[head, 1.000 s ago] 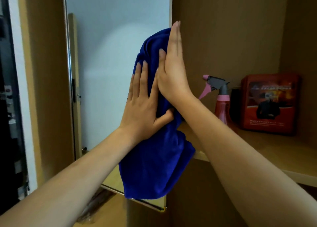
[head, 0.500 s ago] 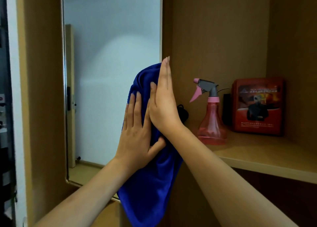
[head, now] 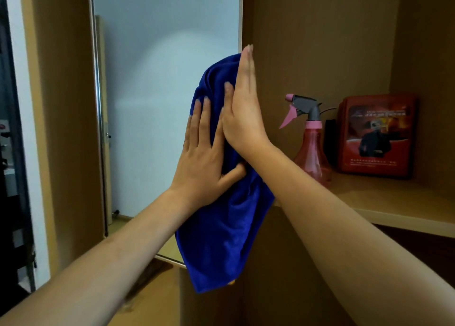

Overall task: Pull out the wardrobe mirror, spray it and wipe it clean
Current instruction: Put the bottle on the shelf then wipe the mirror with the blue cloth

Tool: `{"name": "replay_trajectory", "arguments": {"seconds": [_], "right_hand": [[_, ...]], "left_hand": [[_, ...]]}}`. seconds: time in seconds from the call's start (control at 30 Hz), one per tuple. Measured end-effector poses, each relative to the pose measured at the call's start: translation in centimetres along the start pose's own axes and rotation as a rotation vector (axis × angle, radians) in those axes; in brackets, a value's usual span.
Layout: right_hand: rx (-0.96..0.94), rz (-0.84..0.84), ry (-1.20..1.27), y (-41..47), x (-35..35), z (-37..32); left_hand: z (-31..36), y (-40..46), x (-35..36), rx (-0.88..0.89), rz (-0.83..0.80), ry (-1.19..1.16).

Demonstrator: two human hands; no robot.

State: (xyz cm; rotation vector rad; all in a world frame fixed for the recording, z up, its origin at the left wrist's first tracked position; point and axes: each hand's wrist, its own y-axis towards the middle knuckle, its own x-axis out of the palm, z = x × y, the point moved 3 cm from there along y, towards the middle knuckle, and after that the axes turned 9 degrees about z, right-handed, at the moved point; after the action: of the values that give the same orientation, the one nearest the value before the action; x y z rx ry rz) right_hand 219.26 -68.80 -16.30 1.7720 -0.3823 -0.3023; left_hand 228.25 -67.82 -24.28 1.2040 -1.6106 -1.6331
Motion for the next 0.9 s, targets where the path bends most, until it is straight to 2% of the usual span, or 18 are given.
{"name": "replay_trajectory", "arguments": {"seconds": [0.3,0.63,0.9], "right_hand": [[0.065,-0.035,0.024,-3.5,-0.2,0.3],[0.112,-0.053,0.014,-5.0,-1.1,-1.1],[0.130,-0.074,0.003,-6.5,-2.0,-3.3]], "left_hand": [[0.8,-3.3,0.6,0.015,-0.061,-0.012],[1.6,-4.4,-0.7,0.030,0.022,-0.140],[2.5,-5.7,-2.5,0.007,-0.065,-0.188]]}}
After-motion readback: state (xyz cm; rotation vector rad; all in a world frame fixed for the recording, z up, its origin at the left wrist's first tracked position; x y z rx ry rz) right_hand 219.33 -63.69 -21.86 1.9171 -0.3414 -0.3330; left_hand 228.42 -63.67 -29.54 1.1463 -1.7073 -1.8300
